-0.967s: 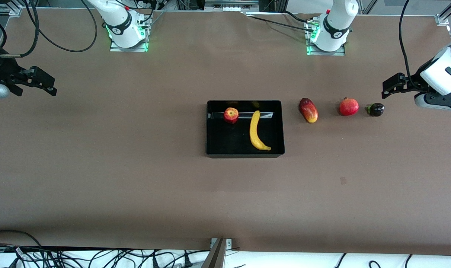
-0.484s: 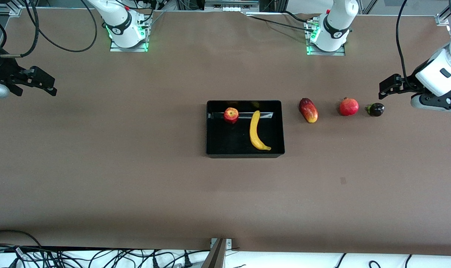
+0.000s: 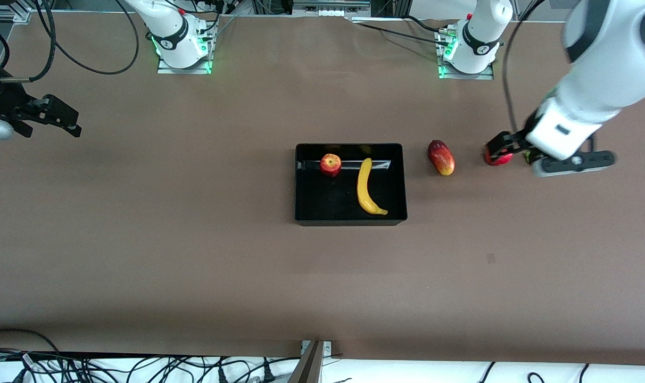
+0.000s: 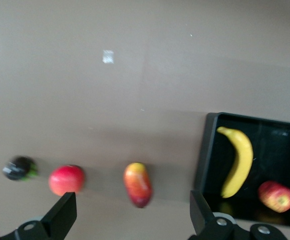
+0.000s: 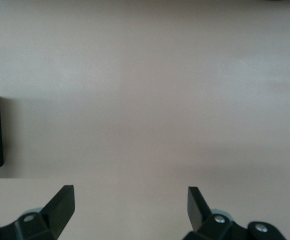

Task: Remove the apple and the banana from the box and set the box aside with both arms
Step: 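Reach the left gripper into the black tray over the red apple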

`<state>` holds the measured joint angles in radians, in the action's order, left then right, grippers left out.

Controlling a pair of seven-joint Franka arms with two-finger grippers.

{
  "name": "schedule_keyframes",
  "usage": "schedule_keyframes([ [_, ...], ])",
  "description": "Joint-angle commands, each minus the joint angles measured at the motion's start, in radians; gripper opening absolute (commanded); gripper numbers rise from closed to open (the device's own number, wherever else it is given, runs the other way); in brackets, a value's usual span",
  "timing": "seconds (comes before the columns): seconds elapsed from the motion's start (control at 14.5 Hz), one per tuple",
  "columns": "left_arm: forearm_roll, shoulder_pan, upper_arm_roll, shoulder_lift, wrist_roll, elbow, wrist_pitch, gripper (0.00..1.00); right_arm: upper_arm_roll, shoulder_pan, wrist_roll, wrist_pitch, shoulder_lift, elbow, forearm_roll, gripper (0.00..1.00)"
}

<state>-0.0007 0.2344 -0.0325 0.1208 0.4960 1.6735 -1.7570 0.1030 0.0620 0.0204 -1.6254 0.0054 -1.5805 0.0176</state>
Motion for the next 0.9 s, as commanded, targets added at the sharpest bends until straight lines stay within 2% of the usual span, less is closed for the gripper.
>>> schedule_keyframes([
  [0.0,0.018,0.107,0.006,0.115,0.239,-0.012,-0.053,1.00,0.001,0.004,-0.016,0.016,0.008,0.024,0.001,1.00],
  [0.28,0.013,0.219,-0.009,0.279,0.501,-0.015,-0.171,1.00,0.001,0.004,-0.016,0.016,0.008,0.024,0.001,1.00],
  [0.48,-0.004,0.292,-0.010,0.362,0.538,-0.027,-0.203,1.00,0.001,0.004,-0.016,0.016,0.008,0.024,0.001,1.00],
  [0.83,-0.068,0.374,-0.010,0.422,0.569,-0.037,-0.289,1.00,0.001,0.004,-0.016,0.016,0.008,0.024,0.001,1.00],
])
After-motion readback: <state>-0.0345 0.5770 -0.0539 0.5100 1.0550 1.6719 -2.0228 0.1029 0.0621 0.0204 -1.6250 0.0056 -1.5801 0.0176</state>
